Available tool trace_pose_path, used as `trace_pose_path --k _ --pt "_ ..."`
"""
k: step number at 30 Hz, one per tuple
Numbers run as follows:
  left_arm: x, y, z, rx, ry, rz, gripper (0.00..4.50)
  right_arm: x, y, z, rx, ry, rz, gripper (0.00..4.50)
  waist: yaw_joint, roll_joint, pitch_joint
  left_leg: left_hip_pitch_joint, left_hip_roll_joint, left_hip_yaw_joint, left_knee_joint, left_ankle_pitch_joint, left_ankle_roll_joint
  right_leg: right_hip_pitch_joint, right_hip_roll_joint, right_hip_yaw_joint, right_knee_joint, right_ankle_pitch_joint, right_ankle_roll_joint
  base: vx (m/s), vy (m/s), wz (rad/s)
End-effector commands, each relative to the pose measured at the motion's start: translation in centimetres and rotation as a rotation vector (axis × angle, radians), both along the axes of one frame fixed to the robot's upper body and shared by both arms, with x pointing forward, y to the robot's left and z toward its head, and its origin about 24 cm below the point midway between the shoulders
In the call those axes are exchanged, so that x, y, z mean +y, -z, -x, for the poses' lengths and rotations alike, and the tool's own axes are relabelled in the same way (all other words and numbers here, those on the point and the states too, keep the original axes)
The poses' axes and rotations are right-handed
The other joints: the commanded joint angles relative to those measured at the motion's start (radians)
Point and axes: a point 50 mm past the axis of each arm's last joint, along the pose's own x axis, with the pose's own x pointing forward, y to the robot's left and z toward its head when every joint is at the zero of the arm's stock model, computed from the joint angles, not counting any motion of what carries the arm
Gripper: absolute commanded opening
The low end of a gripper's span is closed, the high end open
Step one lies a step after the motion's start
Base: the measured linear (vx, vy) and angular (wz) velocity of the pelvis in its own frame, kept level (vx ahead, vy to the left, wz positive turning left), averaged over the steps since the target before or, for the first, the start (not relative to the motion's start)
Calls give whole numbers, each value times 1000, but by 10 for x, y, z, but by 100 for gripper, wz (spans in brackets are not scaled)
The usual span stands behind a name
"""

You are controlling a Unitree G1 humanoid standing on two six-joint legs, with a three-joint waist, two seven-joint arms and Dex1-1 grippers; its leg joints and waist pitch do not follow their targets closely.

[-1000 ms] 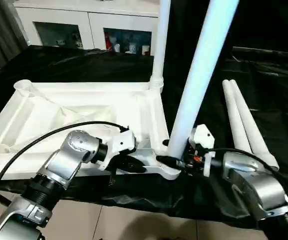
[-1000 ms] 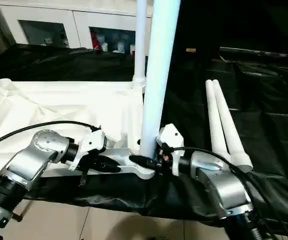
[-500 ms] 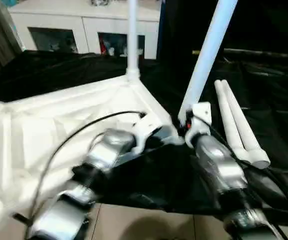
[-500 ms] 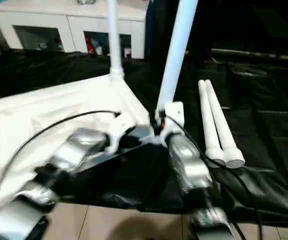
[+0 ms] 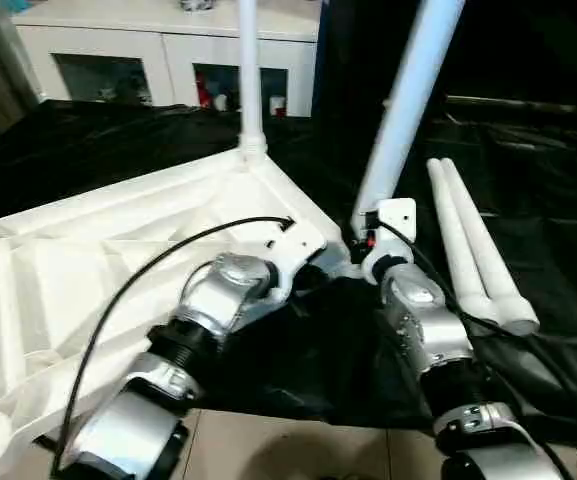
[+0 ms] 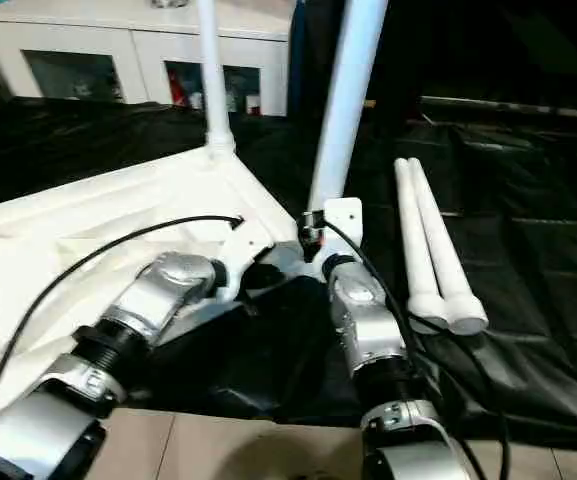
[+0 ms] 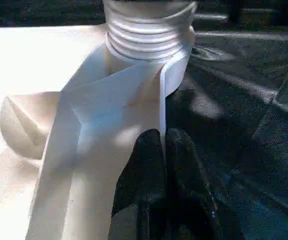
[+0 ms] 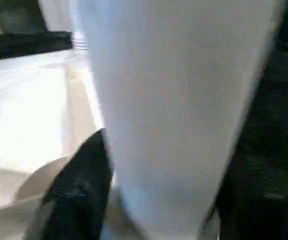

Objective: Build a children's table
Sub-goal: Rotate leg to tighten

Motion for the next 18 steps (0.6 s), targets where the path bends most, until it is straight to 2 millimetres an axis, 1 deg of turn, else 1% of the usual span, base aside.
trace_pose_path --k 1,2,3,4,5,6,7,8,9,10,11,12,14,15,16,17,18 --pt "6 -12 -3 -58 39 27 0 21 4 10 23 -170 -64 299 6 1 -58 -31 17 -2 -71 -121 87 72 -71 56 -94 -389 -101 0 0 0" --pt "7 -12 -1 -50 55 35 0 20 2 11 16 -195 -91 314 5 3 -58 -31 17 -3 -71 -117 90 73 -70 56 -92 -384 -102 0 0 0" --pt "8 -12 2 -44 83 39 0 20 -2 14 0 -263 -93 322 4 4 -61 -31 21 -4 -71 -93 95 73 -73 59 -86 -350 -116 0 0 0" --pt "10 -12 6 -45 137 48 0 17 -4 19 -13 -329 -66 329 6 1 -62 -30 25 -5 -71 -72 103 73 -71 59 -81 -309 -131 0 0 0" --pt "10 -12 7 -46 148 50 0 17 -5 20 -16 -343 -58 329 7 3 -63 -29 28 -5 -70 -59 104 71 -71 61 -76 -281 -142 0 0 0" --pt "13 -11 12 -37 205 58 0 13 -6 27 -22 -424 -19 352 10 6 -64 -33 31 -7 -70 -37 112 75 -72 61 -68 -227 -159 0 0 0" --pt "15 -12 16 -36 251 70 0 9 -7 32 -24 -470 5 361 10 7 -65 -31 32 -5 -67 -16 123 73 -71 63 -61 -173 -175 0 0 0" --pt "16 -12 18 -32 262 73 0 7 -7 33 -26 -480 11 361 9 6 -65 -31 33 -5 -68 -15 126 73 -71 64 -59 -159 -183 0 0 0" --pt "20 -14 26 -17 347 94 0 -3 -10 41 -28 -545 44 361 12 7 -66 -31 32 -3 -66 -9 130 74 -72 65 -57 -143 -190 0 0 0" --pt "20 -14 26 -17 347 94 0 -3 -10 41 -28 -545 44 361 16 7 -68 -31 32 -5 -65 3 134 77 -72 65 -55 -129 -194 0 0 0" --pt "24 -16 33 -4 425 119 0 -12 -12 49 -23 -604 78 361 17 7 -67 -31 34 -2 -64 13 141 72 -72 67 -51 -107 -205 0 0 0" --pt "26 -17 35 2 449 130 0 -15 -12 52 -20 -627 94 361 22 5 -65 -30 34 0 -64 11 144 71 -73 68 -52 -109 -209 0 0 0" --pt "29 -19 39 20 491 141 0 -22 -13 59 -14 -690 131 361 27 6 -63 -29 35 2 -64 0 141 69 -74 69 -54 -130 -210 0 0 0" --pt "31 -20 41 36 507 146 0 -25 -14 64 1 -720 136 361 33 8 -60 -29 35 4 -66 -18 131 68 -74 69 -59 -174 -199 0 0 0" --pt "31 -20 41 36 507 146 0 -25 -14 64 1 -720 136 361 33 8 -60 -29 35 4 -66 -18 131 68 -74 69 -59 -174 -199 0 0 0" --pt "37 -22 45 63 542 153 0 -31 -17 72 14 -781 164 361 41 11 -56 -27 36 3 -69 -43 115 70 -74 69 -67 -225 -176 0 0 0" --pt "39 -22 46 72 548 149 0 -32 -18 74 14 -793 169 361 42 9 -57 -26 37 3 -69 -48 111 70 -74 69 -66 -232 -171 0 0 0"
